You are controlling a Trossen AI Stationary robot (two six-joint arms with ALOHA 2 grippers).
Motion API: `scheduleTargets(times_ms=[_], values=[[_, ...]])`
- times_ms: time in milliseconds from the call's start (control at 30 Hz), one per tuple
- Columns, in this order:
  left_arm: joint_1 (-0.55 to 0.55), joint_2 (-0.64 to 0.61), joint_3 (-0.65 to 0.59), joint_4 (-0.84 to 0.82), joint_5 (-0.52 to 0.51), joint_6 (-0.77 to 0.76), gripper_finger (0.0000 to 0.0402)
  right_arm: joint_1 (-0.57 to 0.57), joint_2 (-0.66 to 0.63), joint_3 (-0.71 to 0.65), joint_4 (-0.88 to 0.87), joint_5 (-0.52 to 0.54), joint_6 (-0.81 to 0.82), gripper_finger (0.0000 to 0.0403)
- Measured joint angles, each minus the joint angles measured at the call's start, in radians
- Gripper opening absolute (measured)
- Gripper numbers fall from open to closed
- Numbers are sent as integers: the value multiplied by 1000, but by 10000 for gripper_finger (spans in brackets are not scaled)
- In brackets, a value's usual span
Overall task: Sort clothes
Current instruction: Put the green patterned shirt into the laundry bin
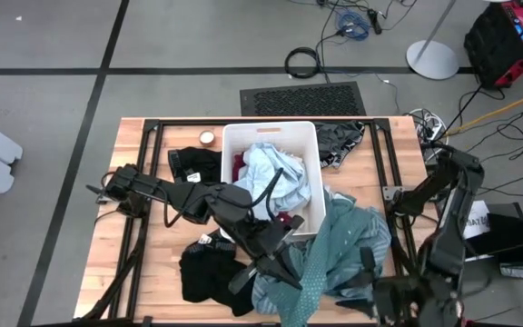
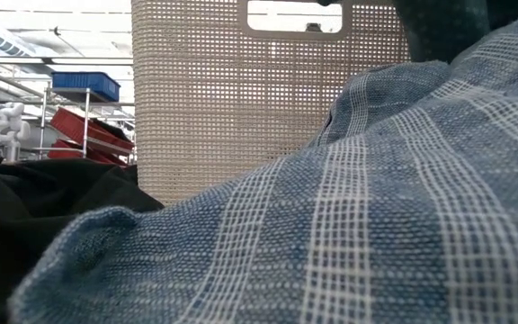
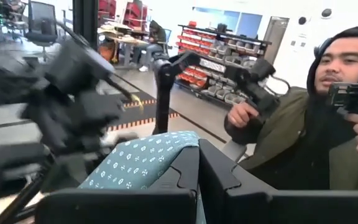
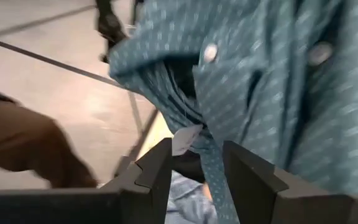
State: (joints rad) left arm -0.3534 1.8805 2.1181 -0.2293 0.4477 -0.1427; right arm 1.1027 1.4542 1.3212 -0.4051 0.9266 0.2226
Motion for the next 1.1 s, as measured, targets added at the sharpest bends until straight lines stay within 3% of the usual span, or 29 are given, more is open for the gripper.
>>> scheduleTargets(times_ms=[400, 567, 667, 933, 1100], values=[[0, 0, 0, 62, -64, -6, 6, -38, 247, 0, 290, 217, -138, 130], [0, 0, 0, 90, -83, -9, 6, -42, 312, 0, 365, 497, -201, 130], [-2, 0, 0, 89, -83, -9, 6, -41, 336, 0, 435, 613, -249, 130], [0, 0, 0, 84, -83, -8, 6, -66, 349, 0, 589, 574, -337, 130], [0, 0, 0, 58, -94, 0, 6, -74, 348, 0, 791, 583, -502, 130]])
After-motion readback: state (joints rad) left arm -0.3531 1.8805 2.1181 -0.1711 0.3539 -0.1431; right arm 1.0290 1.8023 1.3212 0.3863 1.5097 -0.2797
